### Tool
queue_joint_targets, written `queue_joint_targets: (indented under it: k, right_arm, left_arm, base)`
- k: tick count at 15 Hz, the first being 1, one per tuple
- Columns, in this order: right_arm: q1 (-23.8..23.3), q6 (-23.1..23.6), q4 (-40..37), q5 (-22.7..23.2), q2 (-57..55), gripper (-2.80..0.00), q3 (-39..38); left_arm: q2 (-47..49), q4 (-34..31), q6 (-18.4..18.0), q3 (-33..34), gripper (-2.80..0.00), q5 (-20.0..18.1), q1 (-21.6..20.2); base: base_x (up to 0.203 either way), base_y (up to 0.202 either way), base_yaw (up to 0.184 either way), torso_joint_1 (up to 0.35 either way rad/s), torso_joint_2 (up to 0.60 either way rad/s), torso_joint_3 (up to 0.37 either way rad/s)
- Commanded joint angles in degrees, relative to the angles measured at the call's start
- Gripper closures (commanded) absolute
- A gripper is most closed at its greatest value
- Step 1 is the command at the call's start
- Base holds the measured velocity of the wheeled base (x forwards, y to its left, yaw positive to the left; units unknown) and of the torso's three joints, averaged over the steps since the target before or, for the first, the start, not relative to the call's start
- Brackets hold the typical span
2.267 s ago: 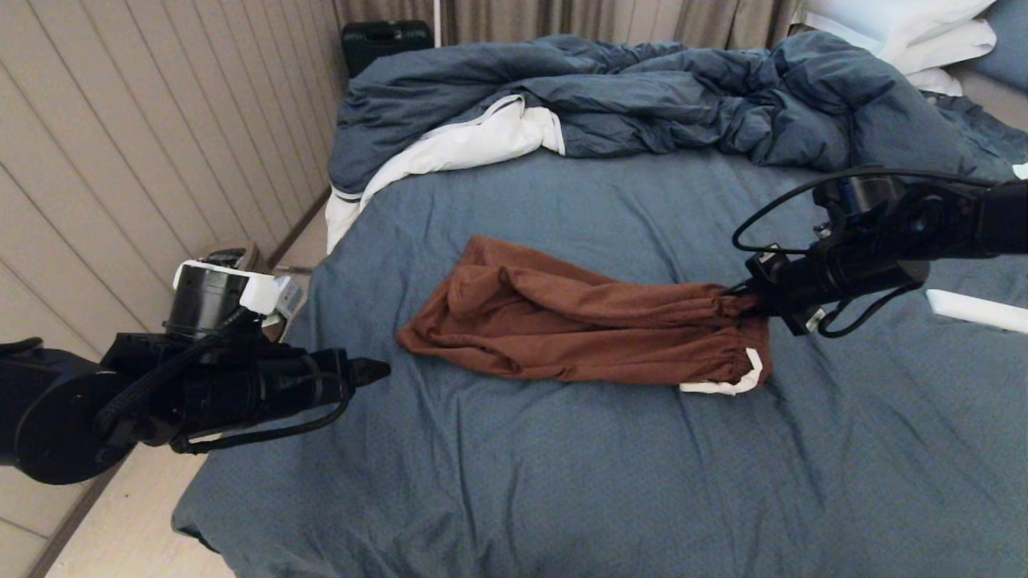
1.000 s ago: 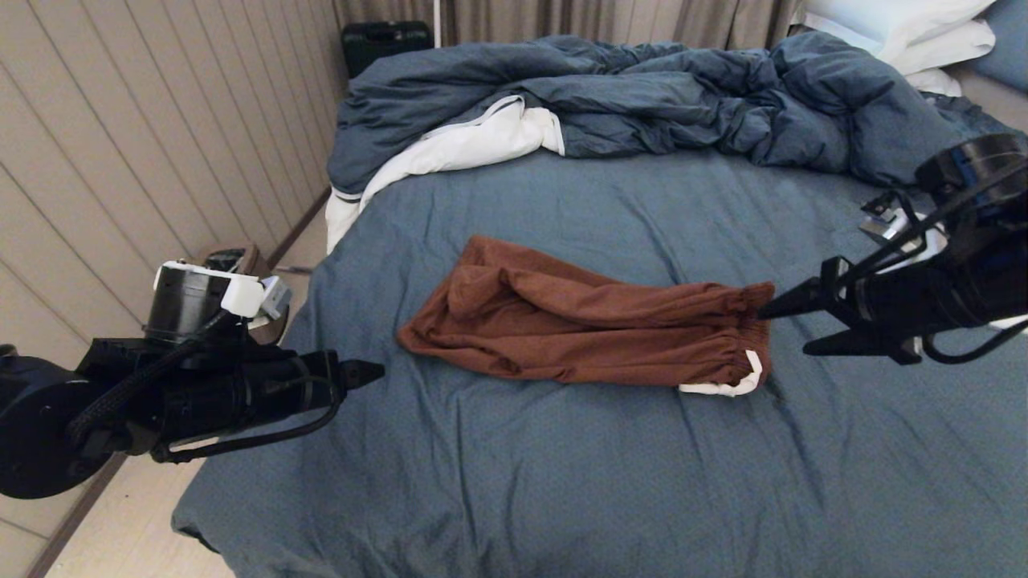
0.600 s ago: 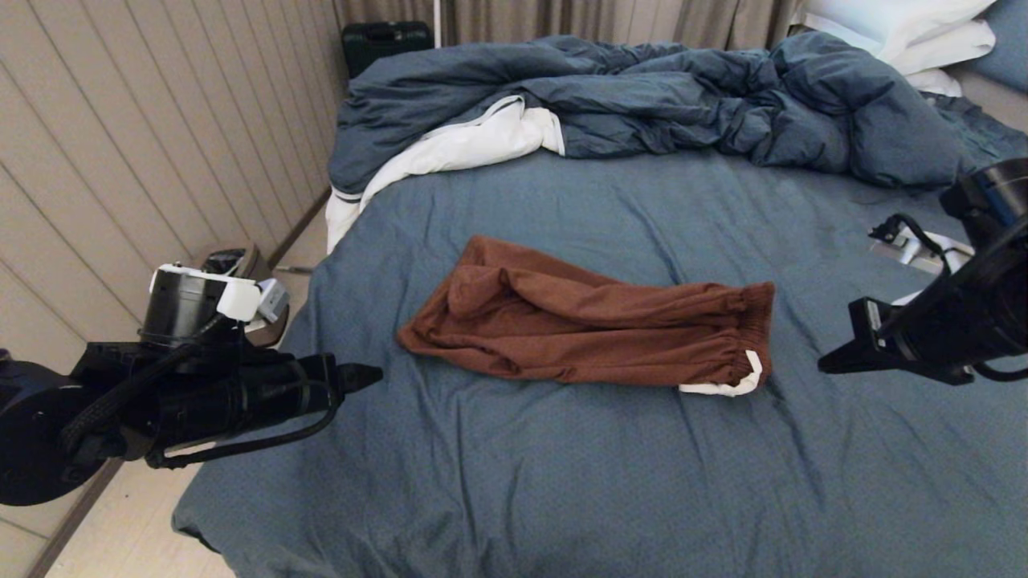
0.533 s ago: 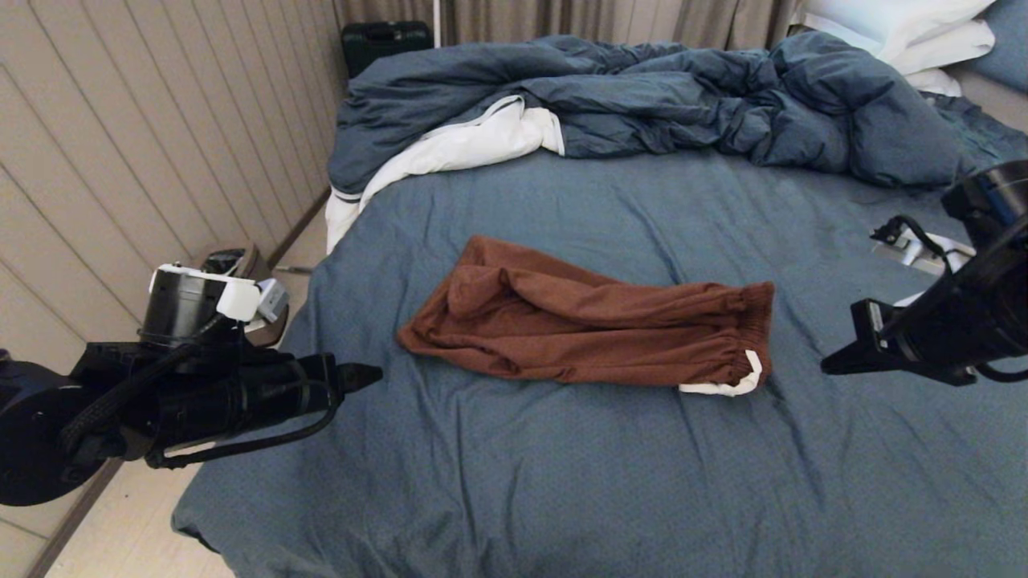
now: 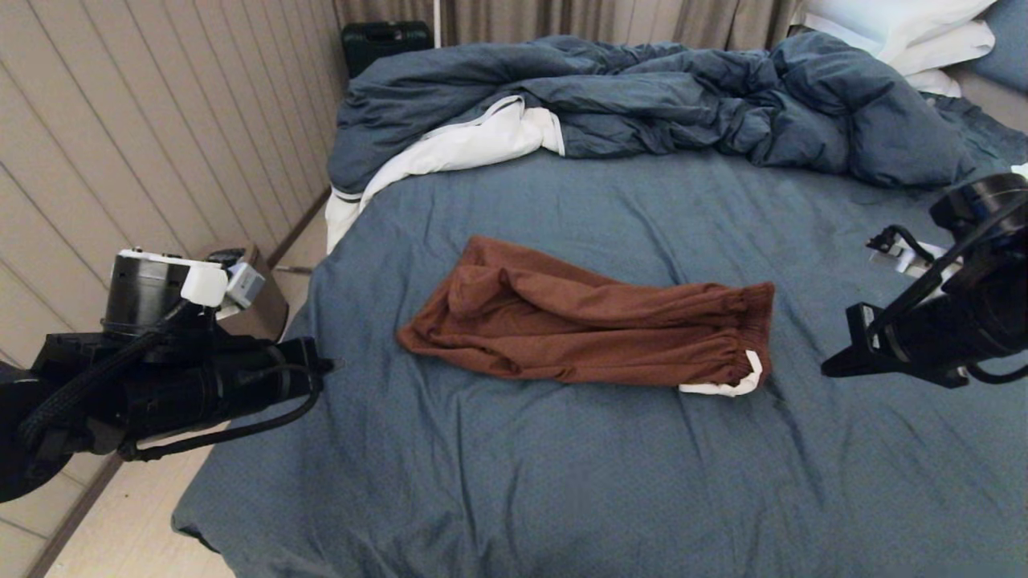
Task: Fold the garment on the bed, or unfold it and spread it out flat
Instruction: Fold the brown shorts
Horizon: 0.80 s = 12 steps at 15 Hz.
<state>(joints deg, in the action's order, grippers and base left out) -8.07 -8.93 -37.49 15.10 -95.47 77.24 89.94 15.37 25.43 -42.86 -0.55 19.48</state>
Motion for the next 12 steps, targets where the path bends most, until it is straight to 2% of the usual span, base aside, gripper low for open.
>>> queue_joint_targets:
  k: [1,3,6,9,12]
  right_arm:
    - [0.1,-0.2,0.2,0.0,-2.1,0.0,0.8]
    - [0.9,-0.2,0.1,-0.7,-3.1,0.0,2.5]
    - [3.4,-0.5,0.1,-4.8,-4.9,0.0,3.7]
    - [6.0,-0.4,0.1,-5.5,-6.3,0.0,5.0]
    - [6.6,-0.7,0.2,-5.8,-7.9,0.0,7.0]
  left_arm:
    - [0.0,0.2,0.2,0.0,0.0,0.0,-0.4]
    - [0.5,0.1,0.1,0.0,0.0,-0.1,-1.1]
    - [1.1,0.1,0.1,0.0,0.0,-0.1,-1.2]
    - [1.9,0.2,0.1,-0.1,0.0,-0.2,-1.1]
    - [2.4,0.2,0.1,-0.1,0.0,-0.2,-1.1]
  base:
    - [0.0,0.0,0.0,0.0,0.0,0.0]
    - [0.0,0.0,0.0,0.0,0.0,0.0]
    - [0.0,0.0,0.0,0.0,0.0,0.0]
    - [0.0,0.0,0.0,0.0,0.0,0.0]
    - [0.0,0.0,0.0,0.0,0.0,0.0]
